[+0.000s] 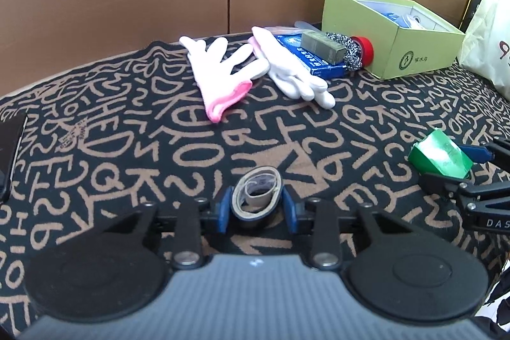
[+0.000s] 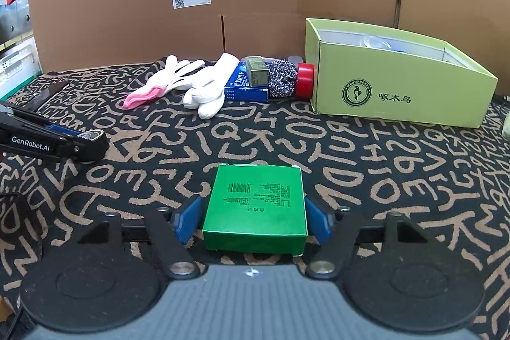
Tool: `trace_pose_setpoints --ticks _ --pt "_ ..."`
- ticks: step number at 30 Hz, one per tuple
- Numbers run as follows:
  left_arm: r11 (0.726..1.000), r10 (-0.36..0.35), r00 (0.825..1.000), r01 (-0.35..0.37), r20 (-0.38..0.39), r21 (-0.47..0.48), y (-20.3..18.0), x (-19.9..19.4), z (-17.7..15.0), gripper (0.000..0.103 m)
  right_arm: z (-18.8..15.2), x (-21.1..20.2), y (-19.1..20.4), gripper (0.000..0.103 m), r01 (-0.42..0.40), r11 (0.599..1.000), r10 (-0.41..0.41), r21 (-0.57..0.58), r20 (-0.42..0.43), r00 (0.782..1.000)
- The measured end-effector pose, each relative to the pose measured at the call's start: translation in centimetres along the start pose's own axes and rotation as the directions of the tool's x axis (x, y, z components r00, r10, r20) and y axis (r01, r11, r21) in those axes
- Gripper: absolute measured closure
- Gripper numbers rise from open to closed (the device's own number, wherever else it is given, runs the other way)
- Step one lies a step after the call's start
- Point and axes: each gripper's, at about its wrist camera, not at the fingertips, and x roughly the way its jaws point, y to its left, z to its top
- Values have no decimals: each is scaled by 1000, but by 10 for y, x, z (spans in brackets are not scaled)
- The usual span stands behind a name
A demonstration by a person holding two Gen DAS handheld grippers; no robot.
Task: Organize objects
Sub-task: 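Carry green box and black tape roll into the lime-green box and release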
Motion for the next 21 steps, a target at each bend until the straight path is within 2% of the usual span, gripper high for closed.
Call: trace_pose_setpoints --ticks 2,8,16,21 --pt "1000 4 1000 -4 3 -1 -2 -1 0 70 0 0 0 38 1 1000 -1 -4 4 1000" --pt "998 -61 997 61 41 9 -18 -10 14 70 2 -6 -7 38 -19 1000 19 11 15 1000" --pt "983 -178 976 170 125 70 -63 -19 63 70 26 -29 -39 38 7 1000 -10 30 97 995" --pt "976 -204 961 187 186 109 -95 -18 103 70 46 -37 -67 38 38 998 -46 54 156 987"
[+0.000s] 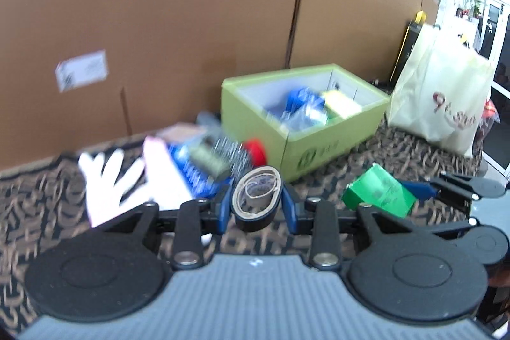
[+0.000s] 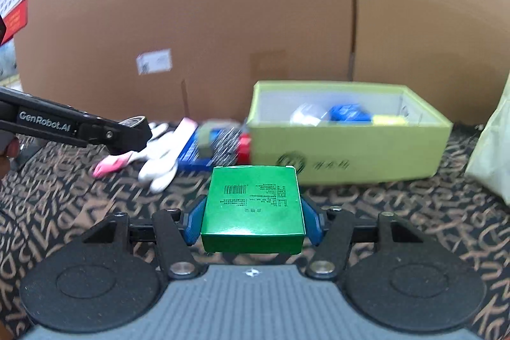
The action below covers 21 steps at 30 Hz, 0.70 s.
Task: Organize objects
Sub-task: 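Carry green box and black tape roll into the lime-green box and release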
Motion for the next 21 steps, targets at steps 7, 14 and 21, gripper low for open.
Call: trace_pose_setpoints --ticks 7,14,21 --pt "1000 -8 1000 9 20 -20 -19 47 60 70 36 10 -44 38 84 996 -87 38 81 993" --pt "999 10 1000 -10 -20 -39 -30 113 96 70 68 48 -88 38 115 988 -124 102 90 988" --pt "999 34 998 -34 -45 -17 -37 160 109 70 85 86 -105 38 128 988 -134 82 69 989"
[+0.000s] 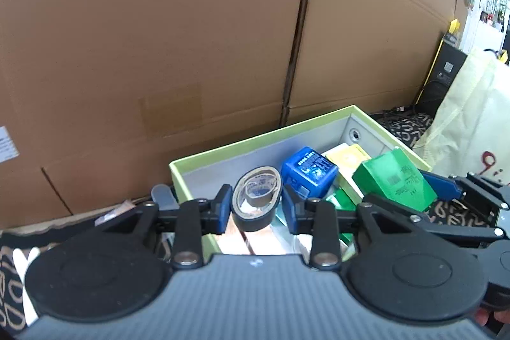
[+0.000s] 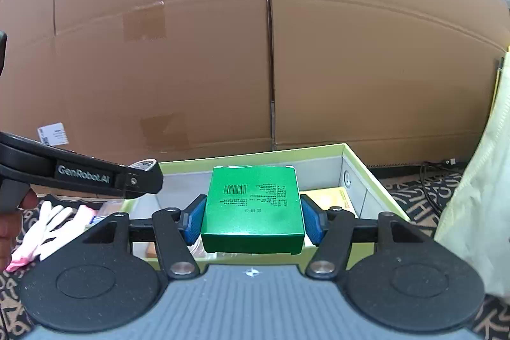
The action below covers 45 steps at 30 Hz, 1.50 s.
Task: Organize objects
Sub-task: 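Carry green box and black tape roll into the lime-green box and release, then return both grippers to the gloves on the table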
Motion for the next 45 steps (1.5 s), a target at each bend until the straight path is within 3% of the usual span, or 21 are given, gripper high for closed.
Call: trace_pose_setpoints --ticks 4,5,6,8,11,13,20,29,36,45 --pt "1000 13 1000 -12 -3 12 0 18 3 69 -1 19 -4 37 4 1000 -4 18 -15 1000" --pt "1000 18 1000 -18 4 19 1 21 2 59 -3 25 -5 37 0 1000 0 15 -21 1000" --pt "999 26 1000 -26 15 29 1 23 0 33 -5 32 -6 36 -5 1000 5 8 -34 999" --pt "997 75 995 -77 61 26 3 20 -7 8 -9 41 -7 31 28 1000 -29 -12 -71 997" --pt "992 109 989 -114 98 49 4 14 -16 0 -15 36 -10 27 83 996 -85 -32 -44 995" --pt "990 128 987 -133 93 44 5 12 -21 0 -17 29 -13 20 91 996 -91 -12 -22 996" --pt "984 174 983 -175 62 17 7 -16 -32 0 -21 -7 -9 18 76 997 -76 2 28 997" --pt "979 202 977 -199 67 -42 20 -88 -66 0 -31 -58 21 16 1 1000 0 -13 75 997" --pt "970 220 973 -211 68 -118 53 -137 -113 0 -54 -85 57 15 -105 994 106 -12 54 993" --pt "932 286 958 -287 -35 -222 123 -160 -181 0 -93 -85 118 15 -222 974 220 -50 -40 975"
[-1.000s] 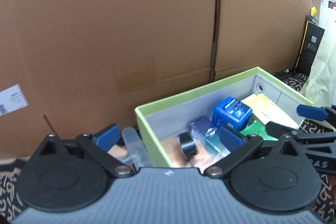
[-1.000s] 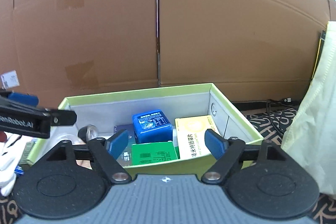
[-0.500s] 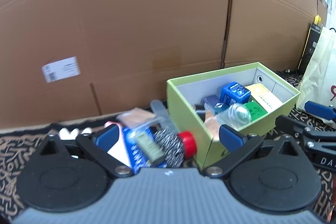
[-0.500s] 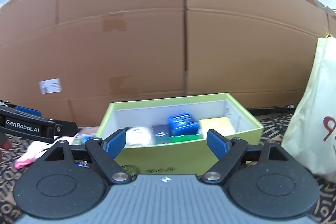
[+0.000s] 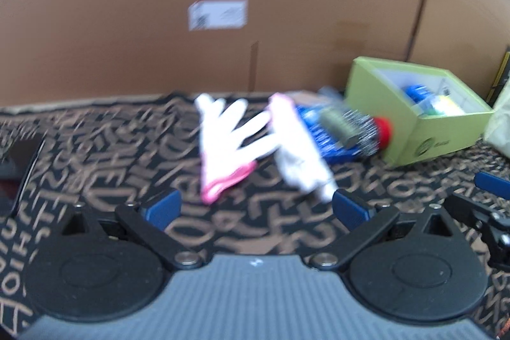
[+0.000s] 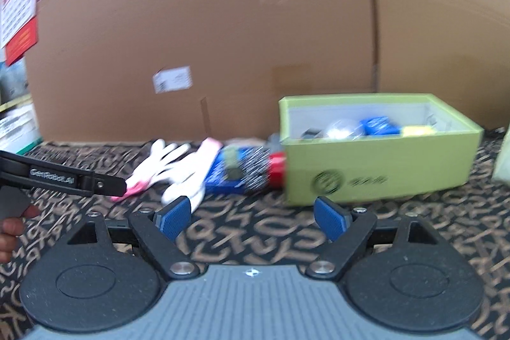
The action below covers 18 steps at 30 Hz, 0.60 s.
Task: Organize objects
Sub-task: 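Return both grippers to the gloves on the table, then grasp white glove with right gripper while left gripper grasps pink-cuffed glove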
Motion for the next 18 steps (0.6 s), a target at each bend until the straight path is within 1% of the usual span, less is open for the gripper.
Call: trace_pose_setpoints --ticks 2,6,8,11,12,14,15,17,18 --pt "1000 2 1000 -3 -15 -25 14 5 -8 1 -4 10 13 15 -31 999 30 -14 -33 999" --pt "999 -3 999 0 -40 -54 34 14 -14 13 -6 35 41 16 -69 997 66 -44 -73 995" --pt "997 -13 999 10 -42 -74 41 17 -13 15 -1 54 54 16 -68 996 63 -56 -90 994" --pt "995 -13 999 10 -33 -95 48 22 -8 17 5 82 68 22 -58 996 50 -74 -110 993" --pt "995 -16 999 13 -30 -98 49 24 -5 17 6 91 71 27 -56 996 47 -73 -123 991" --pt "995 -19 999 15 -33 -100 50 32 1 18 8 108 75 33 -53 996 42 -66 -147 988" --pt "995 -19 999 15 -35 -100 50 37 4 18 9 116 76 38 -46 997 35 -64 -162 986" --pt "995 -26 999 22 -41 -95 48 49 11 18 8 125 77 54 -39 997 27 -64 -185 982" --pt "995 -24 999 20 -48 -97 47 56 15 19 8 127 76 68 -40 997 27 -58 -198 980"
